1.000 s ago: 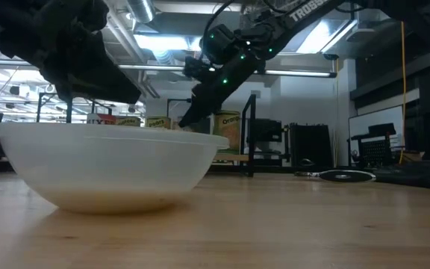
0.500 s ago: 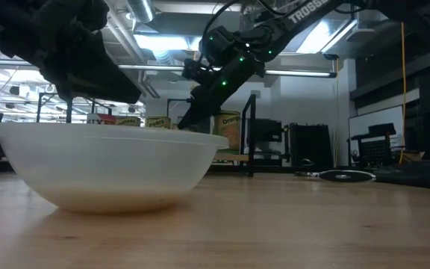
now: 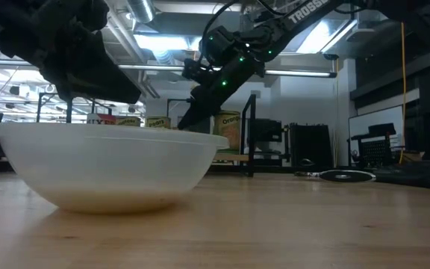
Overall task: Pick and place cans onto a shelf
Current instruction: Put the small canned oranges on the shelf, then return to Home Position
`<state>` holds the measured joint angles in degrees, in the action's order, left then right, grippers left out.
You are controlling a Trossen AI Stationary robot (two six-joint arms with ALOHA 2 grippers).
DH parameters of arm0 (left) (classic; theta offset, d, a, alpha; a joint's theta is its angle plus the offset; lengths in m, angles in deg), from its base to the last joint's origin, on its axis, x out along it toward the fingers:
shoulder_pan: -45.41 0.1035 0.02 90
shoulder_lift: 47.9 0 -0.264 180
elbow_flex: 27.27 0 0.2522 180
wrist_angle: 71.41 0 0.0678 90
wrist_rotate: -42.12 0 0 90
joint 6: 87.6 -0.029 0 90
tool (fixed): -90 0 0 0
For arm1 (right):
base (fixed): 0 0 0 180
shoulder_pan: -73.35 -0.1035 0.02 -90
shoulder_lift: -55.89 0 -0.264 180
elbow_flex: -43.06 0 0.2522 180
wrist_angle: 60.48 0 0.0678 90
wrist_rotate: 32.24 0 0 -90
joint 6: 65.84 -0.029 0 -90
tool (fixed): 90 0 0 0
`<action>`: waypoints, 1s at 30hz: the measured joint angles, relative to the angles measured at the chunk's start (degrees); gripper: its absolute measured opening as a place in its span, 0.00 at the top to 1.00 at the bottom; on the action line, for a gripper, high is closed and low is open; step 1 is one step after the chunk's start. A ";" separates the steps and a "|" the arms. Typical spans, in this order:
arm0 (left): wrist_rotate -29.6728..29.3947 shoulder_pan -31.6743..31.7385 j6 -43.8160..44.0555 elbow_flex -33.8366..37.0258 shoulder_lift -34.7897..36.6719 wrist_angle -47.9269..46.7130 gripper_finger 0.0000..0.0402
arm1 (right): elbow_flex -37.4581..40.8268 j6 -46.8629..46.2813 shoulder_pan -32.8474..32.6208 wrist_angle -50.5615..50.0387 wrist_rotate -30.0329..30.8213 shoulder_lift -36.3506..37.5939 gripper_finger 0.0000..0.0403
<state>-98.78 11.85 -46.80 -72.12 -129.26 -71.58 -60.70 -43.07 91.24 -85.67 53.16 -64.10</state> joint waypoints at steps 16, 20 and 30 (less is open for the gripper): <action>0.02 0.00 0.04 0.00 0.00 0.07 0.83 | 0.04 -0.85 -0.85 0.10 0.04 1.46 0.87; 0.02 0.00 0.02 0.00 0.00 0.29 0.83 | 0.02 -0.86 -2.20 -0.73 0.00 4.56 0.87; 0.46 -0.01 -0.75 0.00 0.00 0.26 0.83 | 0.00 -1.31 -6.52 -11.18 0.02 17.37 0.87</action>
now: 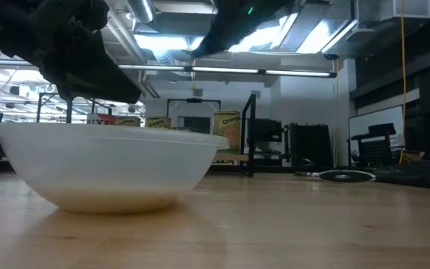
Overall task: Pick and place cans onto a shelf
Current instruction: Return to Home Position
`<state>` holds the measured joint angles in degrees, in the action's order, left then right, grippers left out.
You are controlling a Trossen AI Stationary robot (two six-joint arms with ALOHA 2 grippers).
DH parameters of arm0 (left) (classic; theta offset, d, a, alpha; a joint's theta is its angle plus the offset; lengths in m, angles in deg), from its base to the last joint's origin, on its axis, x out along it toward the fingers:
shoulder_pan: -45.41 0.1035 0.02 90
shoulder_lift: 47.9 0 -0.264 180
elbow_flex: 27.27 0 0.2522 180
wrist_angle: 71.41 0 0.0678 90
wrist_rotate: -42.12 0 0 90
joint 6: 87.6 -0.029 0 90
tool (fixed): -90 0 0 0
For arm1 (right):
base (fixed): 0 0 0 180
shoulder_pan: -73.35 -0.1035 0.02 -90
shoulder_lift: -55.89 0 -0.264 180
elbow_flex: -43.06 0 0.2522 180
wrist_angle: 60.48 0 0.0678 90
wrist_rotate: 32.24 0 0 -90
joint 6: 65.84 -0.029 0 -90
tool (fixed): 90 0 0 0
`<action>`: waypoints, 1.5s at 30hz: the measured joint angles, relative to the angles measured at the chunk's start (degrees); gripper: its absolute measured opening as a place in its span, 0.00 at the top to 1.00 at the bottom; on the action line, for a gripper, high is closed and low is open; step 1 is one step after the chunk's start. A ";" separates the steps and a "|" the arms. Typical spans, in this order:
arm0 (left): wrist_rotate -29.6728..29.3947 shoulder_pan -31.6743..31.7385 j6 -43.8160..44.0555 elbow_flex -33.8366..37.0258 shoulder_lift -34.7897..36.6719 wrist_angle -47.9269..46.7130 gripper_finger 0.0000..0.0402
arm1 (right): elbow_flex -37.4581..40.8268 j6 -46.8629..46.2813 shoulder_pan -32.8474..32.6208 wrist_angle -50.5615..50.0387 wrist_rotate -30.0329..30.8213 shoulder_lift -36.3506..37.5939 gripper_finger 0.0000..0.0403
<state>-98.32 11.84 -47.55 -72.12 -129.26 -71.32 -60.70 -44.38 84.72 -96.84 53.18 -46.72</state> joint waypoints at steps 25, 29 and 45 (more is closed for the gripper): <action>0.17 0.01 -0.21 0.00 0.00 0.33 0.83 | 9.33 -19.77 -4.17 -34.70 -0.05 43.11 0.87; 0.17 0.01 -0.24 0.00 0.00 0.33 0.83 | 20.03 -21.97 -4.16 -29.19 -0.06 51.12 0.87; 0.17 0.03 -0.22 0.00 0.00 0.33 0.83 | 57.02 -30.68 -4.16 -9.18 -0.09 76.96 0.87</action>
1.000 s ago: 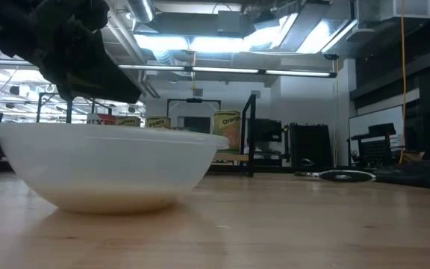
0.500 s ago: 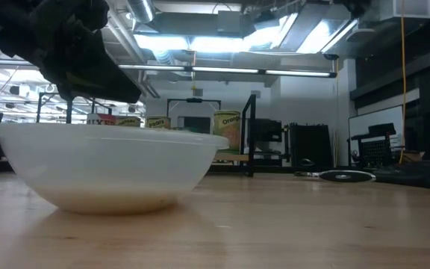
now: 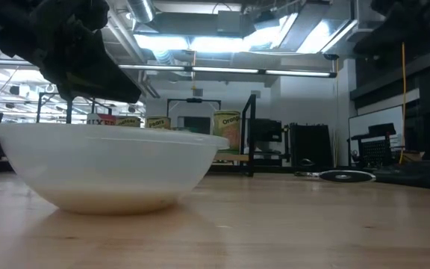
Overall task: Pick and place cans onto a shelf
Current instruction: Return to Home Position
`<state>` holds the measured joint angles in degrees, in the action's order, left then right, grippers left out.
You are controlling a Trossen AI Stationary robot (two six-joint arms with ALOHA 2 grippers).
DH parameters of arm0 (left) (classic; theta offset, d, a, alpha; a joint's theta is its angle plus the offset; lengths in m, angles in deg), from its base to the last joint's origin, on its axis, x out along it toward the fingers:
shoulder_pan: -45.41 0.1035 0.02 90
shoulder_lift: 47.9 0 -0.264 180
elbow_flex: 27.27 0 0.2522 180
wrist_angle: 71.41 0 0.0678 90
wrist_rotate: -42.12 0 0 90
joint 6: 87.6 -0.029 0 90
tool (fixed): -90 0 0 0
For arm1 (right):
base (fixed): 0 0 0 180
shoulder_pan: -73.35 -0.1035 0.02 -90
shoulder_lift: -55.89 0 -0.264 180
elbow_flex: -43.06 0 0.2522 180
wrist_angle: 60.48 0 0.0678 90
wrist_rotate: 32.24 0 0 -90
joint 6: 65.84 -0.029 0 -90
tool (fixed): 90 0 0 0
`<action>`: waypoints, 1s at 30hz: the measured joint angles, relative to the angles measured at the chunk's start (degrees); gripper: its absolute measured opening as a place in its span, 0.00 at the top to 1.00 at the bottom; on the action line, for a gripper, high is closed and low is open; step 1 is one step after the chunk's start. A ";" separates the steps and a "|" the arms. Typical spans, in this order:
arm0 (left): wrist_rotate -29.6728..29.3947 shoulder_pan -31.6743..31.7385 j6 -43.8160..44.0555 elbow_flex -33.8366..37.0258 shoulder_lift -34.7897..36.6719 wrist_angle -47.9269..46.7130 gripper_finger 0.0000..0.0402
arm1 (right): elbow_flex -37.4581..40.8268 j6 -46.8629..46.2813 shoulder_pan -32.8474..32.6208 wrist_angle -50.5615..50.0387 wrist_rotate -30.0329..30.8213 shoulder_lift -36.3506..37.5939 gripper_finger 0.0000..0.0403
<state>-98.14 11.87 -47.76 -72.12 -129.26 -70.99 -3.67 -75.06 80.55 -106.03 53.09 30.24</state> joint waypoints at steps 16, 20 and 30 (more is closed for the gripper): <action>-0.01 0.00 0.00 0.00 0.00 0.00 0.83 | 12.27 0.74 0.02 12.89 0.07 18.85 0.87; 0.00 0.00 0.00 0.00 0.00 0.00 0.83 | 13.39 2.37 0.02 12.95 0.07 22.59 0.87; -0.01 0.00 -0.07 0.00 0.00 -0.01 0.83 | 17.08 4.01 0.02 15.02 0.71 25.59 0.87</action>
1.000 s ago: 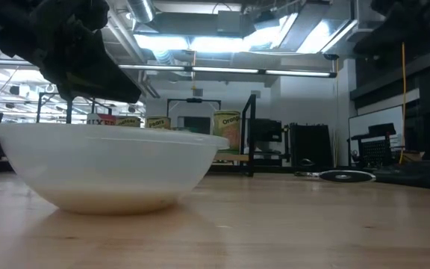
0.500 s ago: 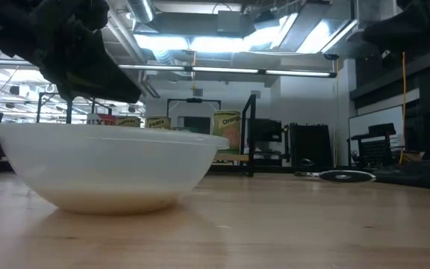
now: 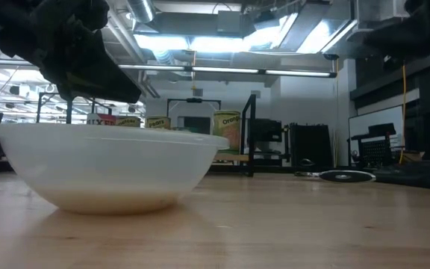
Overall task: Pick and place cans onto a shelf
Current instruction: Return to Home Position
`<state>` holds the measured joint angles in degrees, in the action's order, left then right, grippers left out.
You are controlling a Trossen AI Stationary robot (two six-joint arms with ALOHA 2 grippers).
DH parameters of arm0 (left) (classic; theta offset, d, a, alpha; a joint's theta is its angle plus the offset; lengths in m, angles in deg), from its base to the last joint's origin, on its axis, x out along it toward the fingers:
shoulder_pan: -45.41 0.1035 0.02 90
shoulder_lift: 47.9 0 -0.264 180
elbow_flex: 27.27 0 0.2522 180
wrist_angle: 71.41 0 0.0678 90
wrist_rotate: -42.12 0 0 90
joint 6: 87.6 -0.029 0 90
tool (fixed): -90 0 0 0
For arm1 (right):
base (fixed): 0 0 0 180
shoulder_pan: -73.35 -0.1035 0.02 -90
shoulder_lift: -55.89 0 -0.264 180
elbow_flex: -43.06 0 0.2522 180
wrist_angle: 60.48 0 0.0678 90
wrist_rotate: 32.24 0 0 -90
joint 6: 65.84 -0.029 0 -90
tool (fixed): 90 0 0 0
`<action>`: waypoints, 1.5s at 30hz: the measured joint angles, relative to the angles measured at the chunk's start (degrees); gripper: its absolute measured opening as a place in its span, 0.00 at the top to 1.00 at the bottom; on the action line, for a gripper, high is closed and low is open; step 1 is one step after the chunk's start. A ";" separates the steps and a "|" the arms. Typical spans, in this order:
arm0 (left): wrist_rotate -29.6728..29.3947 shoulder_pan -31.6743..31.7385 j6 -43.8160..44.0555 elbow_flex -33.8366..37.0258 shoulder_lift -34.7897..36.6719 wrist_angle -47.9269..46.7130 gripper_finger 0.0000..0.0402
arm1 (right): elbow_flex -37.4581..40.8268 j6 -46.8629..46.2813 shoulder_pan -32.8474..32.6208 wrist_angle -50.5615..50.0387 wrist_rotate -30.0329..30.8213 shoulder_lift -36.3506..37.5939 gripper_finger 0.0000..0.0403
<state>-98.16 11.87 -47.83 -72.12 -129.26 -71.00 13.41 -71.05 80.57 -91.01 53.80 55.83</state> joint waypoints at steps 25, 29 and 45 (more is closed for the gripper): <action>9.69 3.87 -8.18 0.00 0.00 9.38 0.83 | 15.51 5.47 0.04 19.15 7.42 -0.11 0.87; 20.97 10.03 -20.06 0.00 0.00 23.00 0.83 | 15.51 5.45 0.04 19.22 7.42 -0.11 0.87; 42.82 30.91 -39.62 -5.49 23.11 13.85 0.83 | 15.51 5.29 0.04 19.01 7.42 -0.13 0.87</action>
<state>-55.34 42.78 -87.45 -77.60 -106.15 -57.15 28.92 -65.76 80.62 -71.99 61.22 55.70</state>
